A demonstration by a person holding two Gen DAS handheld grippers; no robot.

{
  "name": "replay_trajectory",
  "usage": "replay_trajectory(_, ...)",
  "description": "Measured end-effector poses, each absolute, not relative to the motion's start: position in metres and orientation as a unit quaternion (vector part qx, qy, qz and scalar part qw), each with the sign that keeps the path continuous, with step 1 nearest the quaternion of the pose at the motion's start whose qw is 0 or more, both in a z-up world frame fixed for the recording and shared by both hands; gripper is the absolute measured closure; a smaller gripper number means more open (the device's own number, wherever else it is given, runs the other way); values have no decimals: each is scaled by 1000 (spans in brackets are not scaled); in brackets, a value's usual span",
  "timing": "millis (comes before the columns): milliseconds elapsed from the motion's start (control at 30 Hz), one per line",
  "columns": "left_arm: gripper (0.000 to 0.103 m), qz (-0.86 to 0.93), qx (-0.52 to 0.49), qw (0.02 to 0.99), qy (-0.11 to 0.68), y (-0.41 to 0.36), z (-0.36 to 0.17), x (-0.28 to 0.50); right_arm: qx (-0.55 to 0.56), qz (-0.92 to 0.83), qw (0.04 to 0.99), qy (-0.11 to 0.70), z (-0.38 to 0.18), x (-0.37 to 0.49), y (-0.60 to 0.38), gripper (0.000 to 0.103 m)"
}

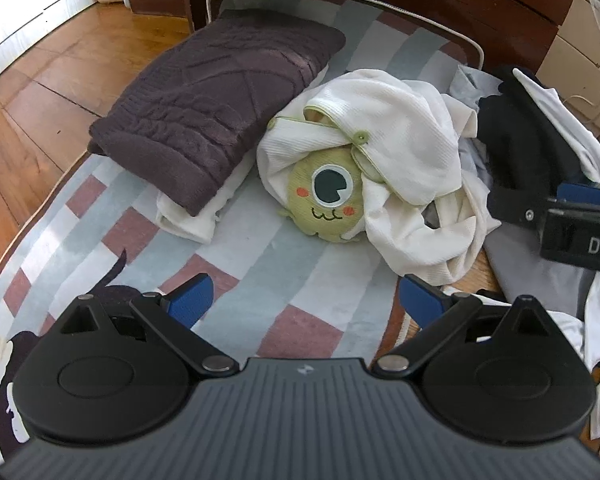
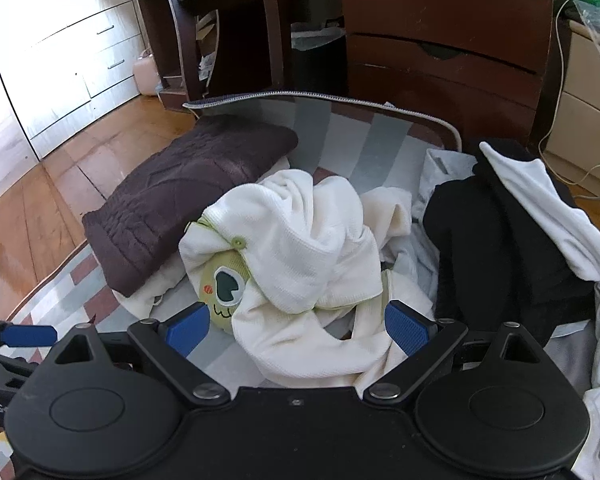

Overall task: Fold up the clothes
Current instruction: 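Move both grippers toward the white garment with green trim on the mattress, then grasp the white garment with the left gripper while the right gripper grasps another part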

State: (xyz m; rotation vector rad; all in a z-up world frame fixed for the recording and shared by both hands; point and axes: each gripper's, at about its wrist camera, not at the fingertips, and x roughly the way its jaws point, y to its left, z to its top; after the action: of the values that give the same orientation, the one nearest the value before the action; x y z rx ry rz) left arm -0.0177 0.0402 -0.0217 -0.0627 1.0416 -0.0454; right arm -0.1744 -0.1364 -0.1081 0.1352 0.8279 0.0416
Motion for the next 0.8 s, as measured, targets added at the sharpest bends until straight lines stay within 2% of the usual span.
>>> replay_trajectory(233,3,29,-39,880,473,45,-28,-13,77,64,916,387,-107,-179,-138,6)
replay_trajectory(333,7,23,-53,883,466,52,-34,-5,87,116,915,377,-109,-183,-136,6)
replay_trajectory(433,16,0,-78,881,466,59,-44,7,75,107,926,354,-121,-179,-133,6)
replay_trajectory(500,29,-8,-93,882,462,63,-56,18,55,83,939,329,-132,-170,-132,6)
replay_trajectory(567,38,-10,-100,882,460,65,-69,33,37,63,951,302,-145,-154,-134,6)
replay_trajectory(700,43,-27,-104,885,453,61,-103,66,44,80,955,284,-175,-105,-157,6)
replay_trajectory(800,49,-32,-125,890,437,59,-126,86,120,90,944,295,-191,-64,-184,6)
